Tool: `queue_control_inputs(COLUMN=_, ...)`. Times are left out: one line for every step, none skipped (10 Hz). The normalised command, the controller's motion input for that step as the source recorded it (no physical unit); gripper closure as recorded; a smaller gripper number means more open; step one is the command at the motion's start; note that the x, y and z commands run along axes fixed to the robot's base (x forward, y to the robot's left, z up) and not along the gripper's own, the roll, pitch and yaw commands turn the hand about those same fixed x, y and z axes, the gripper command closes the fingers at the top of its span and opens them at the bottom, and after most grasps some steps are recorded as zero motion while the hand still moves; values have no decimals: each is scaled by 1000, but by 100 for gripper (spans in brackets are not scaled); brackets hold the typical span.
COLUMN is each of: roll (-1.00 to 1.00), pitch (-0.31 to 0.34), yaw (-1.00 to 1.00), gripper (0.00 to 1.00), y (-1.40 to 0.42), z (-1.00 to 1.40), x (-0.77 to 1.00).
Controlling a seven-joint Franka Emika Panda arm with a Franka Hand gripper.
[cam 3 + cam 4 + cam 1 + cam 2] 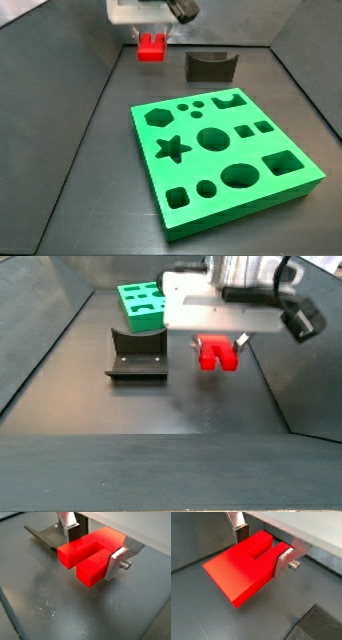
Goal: Pick up the double-square object. Move up. Rotate the double-square object. Place the double-square object on the fixture. Regrasp the double-square object. Move to above the board. Insert the double-square object.
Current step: Rotate the double-square object.
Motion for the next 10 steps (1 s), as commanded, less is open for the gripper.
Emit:
queue_control_inputs(roll=-45, pitch=-19, yaw=16, gripper=100, y=3, z=-817, x=44)
queue_control_inputs(roll=-51, pitch=-22, yaw=13, gripper=100, y=5, z=-719, x=45)
queue_control_inputs(roll=-60, pitch=-28, yaw=11, gripper=100, y=8, z=-530, x=41)
queue_control_inputs(roll=-70, pitch=-28, yaw=11, gripper=100, y=12, z=-352, x=38)
queue_control_inputs(roll=-77, pitch=-29, yaw=12, gripper=100, y=12, z=-224, x=39)
queue_control_inputs(roll=0, pitch=0, yaw=0, gripper=0, y=0, z=0, x=0)
queue_control_inputs(roll=0, pitch=0, yaw=0, gripper=0, y=0, z=1000, x=0)
queue_control_inputs(roll=0, pitch=6, yaw=0, gripper=0, y=0, z=1000, x=-4)
queue_control_inputs(roll=2, pitch=37, yaw=-5, gripper=0, y=2, z=1000, x=-14)
queue_control_inputs(roll=7, pitch=56, yaw=-12, gripper=0, y=6, z=1000, x=-10)
